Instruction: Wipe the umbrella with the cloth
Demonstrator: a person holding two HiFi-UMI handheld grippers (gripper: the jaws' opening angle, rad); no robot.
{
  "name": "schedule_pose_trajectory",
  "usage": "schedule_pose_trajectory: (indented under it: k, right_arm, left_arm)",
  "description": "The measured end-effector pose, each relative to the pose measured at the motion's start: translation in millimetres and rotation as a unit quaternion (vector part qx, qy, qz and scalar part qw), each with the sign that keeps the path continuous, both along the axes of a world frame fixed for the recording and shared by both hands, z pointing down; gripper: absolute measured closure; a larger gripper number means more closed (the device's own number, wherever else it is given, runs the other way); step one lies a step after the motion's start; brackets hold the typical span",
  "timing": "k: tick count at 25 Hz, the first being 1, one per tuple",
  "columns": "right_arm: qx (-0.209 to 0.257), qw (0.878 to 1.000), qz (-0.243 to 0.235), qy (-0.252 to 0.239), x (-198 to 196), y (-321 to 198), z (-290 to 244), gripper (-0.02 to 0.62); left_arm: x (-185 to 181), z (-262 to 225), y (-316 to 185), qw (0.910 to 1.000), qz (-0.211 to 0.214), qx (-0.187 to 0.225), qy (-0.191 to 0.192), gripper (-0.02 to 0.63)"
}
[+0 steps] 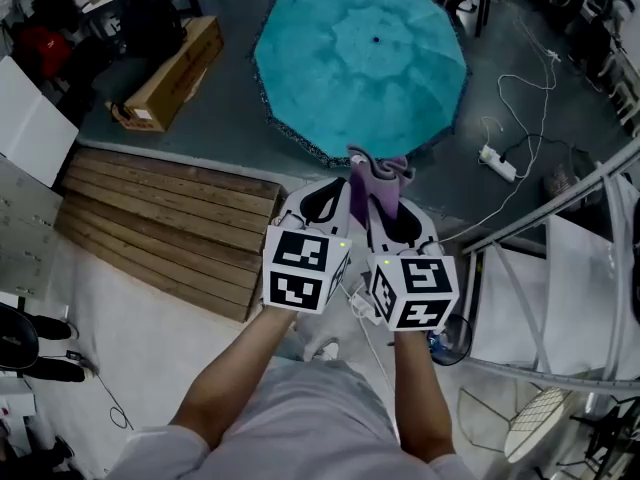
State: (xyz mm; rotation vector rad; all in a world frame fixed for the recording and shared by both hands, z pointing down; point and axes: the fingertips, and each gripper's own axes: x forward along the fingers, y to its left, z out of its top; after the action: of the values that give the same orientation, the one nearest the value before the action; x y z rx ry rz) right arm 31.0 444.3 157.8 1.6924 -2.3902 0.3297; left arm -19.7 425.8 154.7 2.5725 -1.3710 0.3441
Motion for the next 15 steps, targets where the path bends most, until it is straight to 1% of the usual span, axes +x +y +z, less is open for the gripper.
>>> schedule_pose_trajectory:
  k: [4, 8, 11, 15]
  right_arm:
    - [-0.003, 1.000, -0.008, -0.005, -4.4, -20.0, 6.3, 0.520]
    - [-0.010, 1.000, -0.012, -0.005, -10.5, -50.8, 17.8, 0.520]
    - [-0.017, 1.000, -0.015, -0.001, -20.6, -84.2, 27.8, 0.519]
    - [-0.029, 0.999, -0.018, 0.005, -44.6, -141.1, 36.7, 0.520]
  left_arm:
    - [-3.2, 8.2, -19.2, 1.0000, -0.007, -0.007, -0.002, 0.600]
    - [-12.1, 18.2, -50.8, 0.9998, -0.015, -0.011, 0.004, 0.601]
    - [-22.7, 28.1, -85.6, 0.9996, -0.020, -0.018, 0.009, 0.600]
    - [-45.7, 38.4, -142.8, 0.9991, -0.023, -0.030, 0.017, 0.600]
